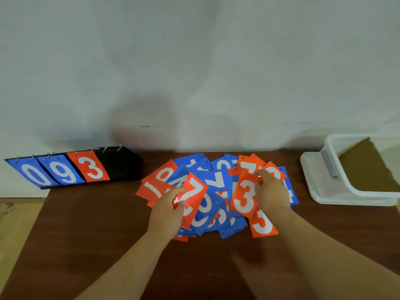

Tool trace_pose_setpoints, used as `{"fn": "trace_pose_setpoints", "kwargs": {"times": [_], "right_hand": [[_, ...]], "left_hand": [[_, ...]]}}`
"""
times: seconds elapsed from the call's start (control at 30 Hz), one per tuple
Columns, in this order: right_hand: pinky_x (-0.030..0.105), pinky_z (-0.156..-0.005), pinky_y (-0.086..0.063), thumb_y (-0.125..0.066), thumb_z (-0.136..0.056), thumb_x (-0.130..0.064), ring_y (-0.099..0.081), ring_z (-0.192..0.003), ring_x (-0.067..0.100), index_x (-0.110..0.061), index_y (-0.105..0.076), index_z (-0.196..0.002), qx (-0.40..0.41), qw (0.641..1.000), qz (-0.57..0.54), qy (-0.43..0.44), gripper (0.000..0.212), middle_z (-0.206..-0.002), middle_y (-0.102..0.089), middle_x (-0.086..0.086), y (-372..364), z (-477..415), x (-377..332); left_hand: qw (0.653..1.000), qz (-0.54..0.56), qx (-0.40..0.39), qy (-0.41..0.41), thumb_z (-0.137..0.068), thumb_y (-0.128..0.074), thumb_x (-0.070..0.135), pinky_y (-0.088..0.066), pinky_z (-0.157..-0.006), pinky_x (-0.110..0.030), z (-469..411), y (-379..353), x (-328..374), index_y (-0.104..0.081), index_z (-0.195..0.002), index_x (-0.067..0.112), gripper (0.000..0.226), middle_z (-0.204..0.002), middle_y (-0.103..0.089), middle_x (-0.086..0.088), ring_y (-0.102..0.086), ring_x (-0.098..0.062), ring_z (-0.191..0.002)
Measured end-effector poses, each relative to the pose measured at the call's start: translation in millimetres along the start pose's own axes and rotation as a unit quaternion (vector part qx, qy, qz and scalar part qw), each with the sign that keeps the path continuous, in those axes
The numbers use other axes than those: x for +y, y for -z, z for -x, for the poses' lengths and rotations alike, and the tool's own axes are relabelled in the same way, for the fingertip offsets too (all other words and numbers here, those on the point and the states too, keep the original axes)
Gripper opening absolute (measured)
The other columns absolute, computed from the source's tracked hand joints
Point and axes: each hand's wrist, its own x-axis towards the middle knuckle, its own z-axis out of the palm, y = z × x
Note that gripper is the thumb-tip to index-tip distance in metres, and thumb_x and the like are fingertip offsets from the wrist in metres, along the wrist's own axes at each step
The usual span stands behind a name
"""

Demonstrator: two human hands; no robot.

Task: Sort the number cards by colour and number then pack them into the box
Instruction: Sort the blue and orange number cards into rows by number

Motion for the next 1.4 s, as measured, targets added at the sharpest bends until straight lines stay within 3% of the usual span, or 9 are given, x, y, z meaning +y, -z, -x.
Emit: {"fn": "trace_pose_setpoints", "kwargs": {"times": [0.1,0.23,0.33,0.43,0.67,0.77,1.0,1.2,1.4], "right_hand": [[0.014,-0.056,-0.044,-0.053,-0.103,-0.022,-0.056,-0.069,0.002,-0.025,-0.061,-0.131,0.015,0.996,-0.089,0.022,0.029,-0.107,-0.069,-0.003,17,19,-1],[0.016,-0.063,-0.044,-0.061,-0.098,-0.020,-0.060,-0.082,0.002,-0.028,-0.066,-0.116,0.032,0.975,-0.216,0.051,0.020,-0.106,-0.066,-0.009,39,59,-11],[0.027,-0.073,-0.056,-0.064,-0.097,-0.019,-0.066,-0.090,0.009,-0.032,-0.066,-0.104,-0.022,0.953,-0.293,0.070,0.015,-0.099,-0.066,-0.015,48,98,-18],[0.025,-0.071,-0.060,-0.066,-0.098,-0.019,-0.070,-0.092,0.010,-0.033,-0.066,-0.099,-0.100,0.935,-0.326,0.100,0.014,-0.100,-0.069,-0.013,51,137,-23],[0.035,-0.075,-0.062,-0.070,-0.094,-0.022,-0.070,-0.084,0.014,-0.036,-0.069,-0.097,-0.207,0.930,-0.247,0.177,0.014,-0.094,-0.070,-0.003,44,195,-35],[0.027,-0.074,-0.061,-0.070,-0.094,-0.021,-0.070,-0.082,0.007,-0.033,-0.069,-0.099,-0.251,0.911,-0.259,0.201,0.013,-0.091,-0.072,-0.009,44,216,-42],[0.014,-0.062,-0.053,-0.073,-0.092,-0.028,-0.066,-0.094,0.004,-0.040,-0.062,-0.106,-0.269,0.912,-0.206,0.232,0.021,-0.110,-0.063,-0.015,53,225,-59],[0.028,-0.092,-0.057,-0.068,-0.096,-0.022,-0.067,-0.106,0.007,-0.038,-0.068,-0.106,-0.346,0.882,-0.166,0.274,0.019,-0.113,-0.069,-0.016,47,224,-104],[0.041,-0.083,-0.062,-0.067,-0.094,-0.012,-0.071,-0.095,0.015,-0.033,-0.070,-0.097,-0.283,0.914,-0.170,0.238,0.022,-0.104,-0.072,-0.008,-2,222,-158]], "left_hand": [[0.998,0.042,0.025,0.030,-0.102,-0.059,0.027,-0.051,-0.079,-0.019,27,8,-4,-0.060,-0.131,0.037,0.031,-0.143,-0.052,0.007,-0.055,-0.016,-0.126],[0.990,0.120,0.058,0.044,-0.100,-0.062,0.024,-0.055,-0.077,-0.023,67,24,-6,-0.064,-0.123,0.038,0.027,-0.133,-0.059,0.006,-0.061,-0.012,-0.113],[0.985,0.131,0.096,0.055,-0.099,-0.063,0.022,-0.054,-0.083,-0.025,103,33,-7,-0.067,-0.122,0.035,0.027,-0.127,-0.061,0.007,-0.060,-0.012,-0.113],[0.979,0.152,0.116,0.077,-0.099,-0.064,0.020,-0.057,-0.093,-0.033,138,36,-11,-0.068,-0.122,0.036,0.029,-0.126,-0.062,0.009,-0.061,-0.013,-0.116],[0.961,0.247,0.100,0.069,-0.094,-0.072,0.023,-0.063,-0.083,-0.032,206,37,-6,-0.066,-0.124,0.036,0.034,-0.120,-0.070,0.008,-0.071,-0.011,-0.102],[0.969,0.229,0.064,0.060,-0.083,-0.083,0.035,-0.063,-0.083,-0.035,228,38,-1,-0.059,-0.124,0.045,0.049,-0.119,-0.066,0.017,-0.069,-0.012,-0.105],[0.981,0.184,-0.017,0.059,-0.089,-0.078,0.020,-0.062,-0.076,-0.024,259,57,-4,-0.057,-0.122,0.050,0.050,-0.119,-0.067,0.019,-0.071,-0.003,-0.099],[0.986,0.144,-0.080,0.020,-0.092,-0.075,0.023,-0.061,-0.087,-0.030,256,86,-35,-0.058,-0.128,0.047,0.046,-0.120,-0.069,0.021,-0.069,-0.004,-0.106],[0.988,0.147,-0.037,0.016,-0.096,-0.069,0.025,-0.060,-0.082,-0.023,219,138,-108,-0.061,-0.118,0.047,0.032,-0.116,-0.068,0.022,-0.069,-0.003,-0.102]]}}
